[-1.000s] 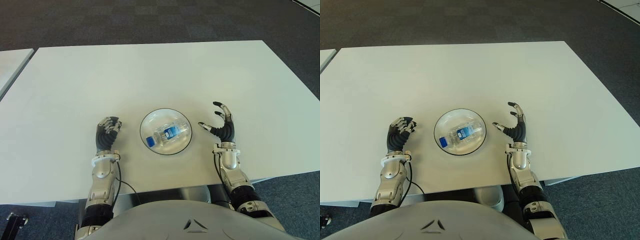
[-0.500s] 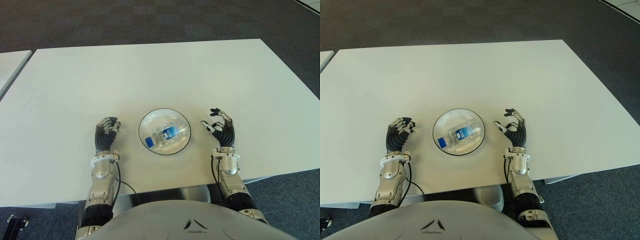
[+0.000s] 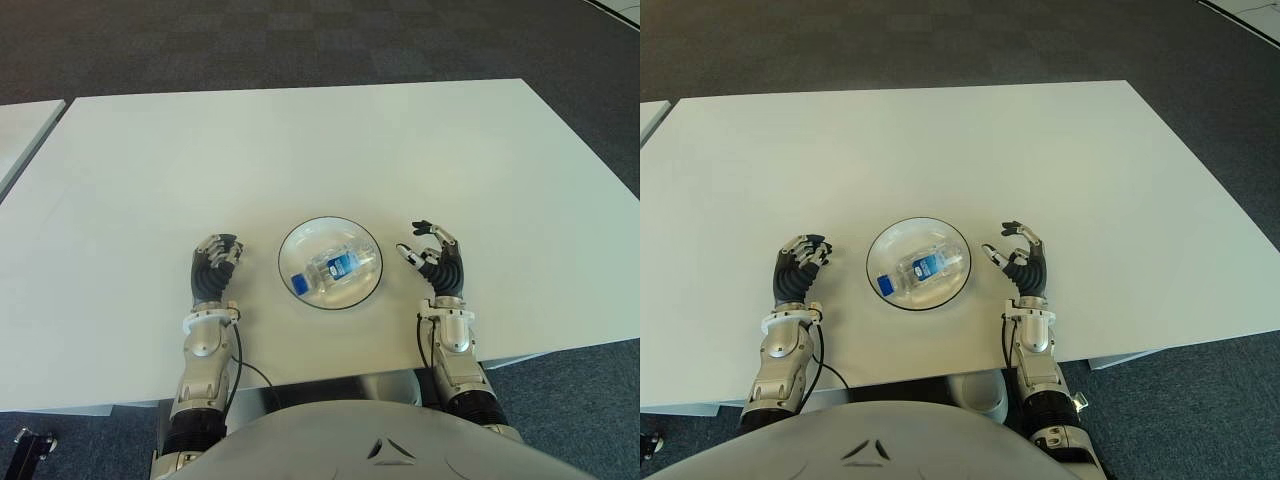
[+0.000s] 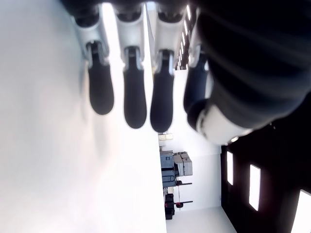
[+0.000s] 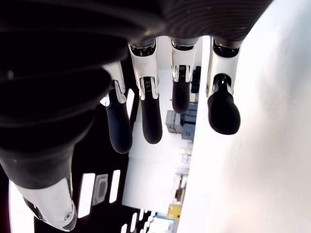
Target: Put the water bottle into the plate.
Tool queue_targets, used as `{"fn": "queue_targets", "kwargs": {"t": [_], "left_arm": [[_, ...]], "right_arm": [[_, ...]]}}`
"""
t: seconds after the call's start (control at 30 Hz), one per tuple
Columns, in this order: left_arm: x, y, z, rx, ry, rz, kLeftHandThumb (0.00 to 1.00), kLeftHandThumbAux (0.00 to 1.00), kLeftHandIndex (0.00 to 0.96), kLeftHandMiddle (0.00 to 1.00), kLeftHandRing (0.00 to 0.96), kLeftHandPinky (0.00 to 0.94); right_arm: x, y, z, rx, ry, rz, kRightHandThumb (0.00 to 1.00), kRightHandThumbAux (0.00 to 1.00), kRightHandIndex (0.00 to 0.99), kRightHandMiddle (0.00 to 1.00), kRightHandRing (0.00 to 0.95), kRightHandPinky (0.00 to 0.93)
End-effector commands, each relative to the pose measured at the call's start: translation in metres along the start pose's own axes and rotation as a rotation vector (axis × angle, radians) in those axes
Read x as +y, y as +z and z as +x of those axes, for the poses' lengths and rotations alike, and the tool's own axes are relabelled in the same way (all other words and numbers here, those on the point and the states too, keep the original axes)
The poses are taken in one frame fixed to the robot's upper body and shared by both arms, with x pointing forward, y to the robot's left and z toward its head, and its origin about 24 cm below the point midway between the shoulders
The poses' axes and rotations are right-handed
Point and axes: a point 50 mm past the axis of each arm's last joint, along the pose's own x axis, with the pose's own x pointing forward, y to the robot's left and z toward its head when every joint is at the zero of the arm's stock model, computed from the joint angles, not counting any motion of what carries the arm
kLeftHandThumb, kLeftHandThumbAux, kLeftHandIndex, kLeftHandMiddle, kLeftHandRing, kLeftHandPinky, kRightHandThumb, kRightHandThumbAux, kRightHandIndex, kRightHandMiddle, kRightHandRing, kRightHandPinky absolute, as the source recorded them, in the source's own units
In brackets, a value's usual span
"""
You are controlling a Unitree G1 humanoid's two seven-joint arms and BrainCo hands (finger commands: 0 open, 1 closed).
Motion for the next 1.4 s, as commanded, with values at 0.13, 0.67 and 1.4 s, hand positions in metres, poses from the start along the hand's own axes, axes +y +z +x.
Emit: {"fn": "queue_targets", "kwargs": {"t": [0.13, 0.67, 1.4], "left_arm": [[0.0012, -0.0113, -0.0055, 0.072, 0.000, 0.009, 0.704, 0.717, 0.428, 0.497, 0.494, 0.494], [0.0012, -0.0099, -0.0058, 0.073, -0.004, 0.015, 0.704, 0.717, 0.427, 0.490, 0.484, 0.482], [0.0000, -0.0071, -0.0061, 0.072, -0.008, -0.006, 0.704, 0.717, 0.426, 0.488, 0.481, 0.478]], "right_arm": [[0.0013, -0.0129, -0.0092, 0.120, 0.012, 0.024, 0.700, 0.731, 0.435, 0.733, 0.734, 0.731], [0.0015, -0.0130, -0.0069, 0.167, 0.033, 0.082, 0.701, 0.730, 0.435, 0.742, 0.734, 0.703], [0.0015, -0.0149, -0.0033, 0.210, 0.041, 0.102, 0.702, 0.729, 0.436, 0.757, 0.752, 0.742]]}}
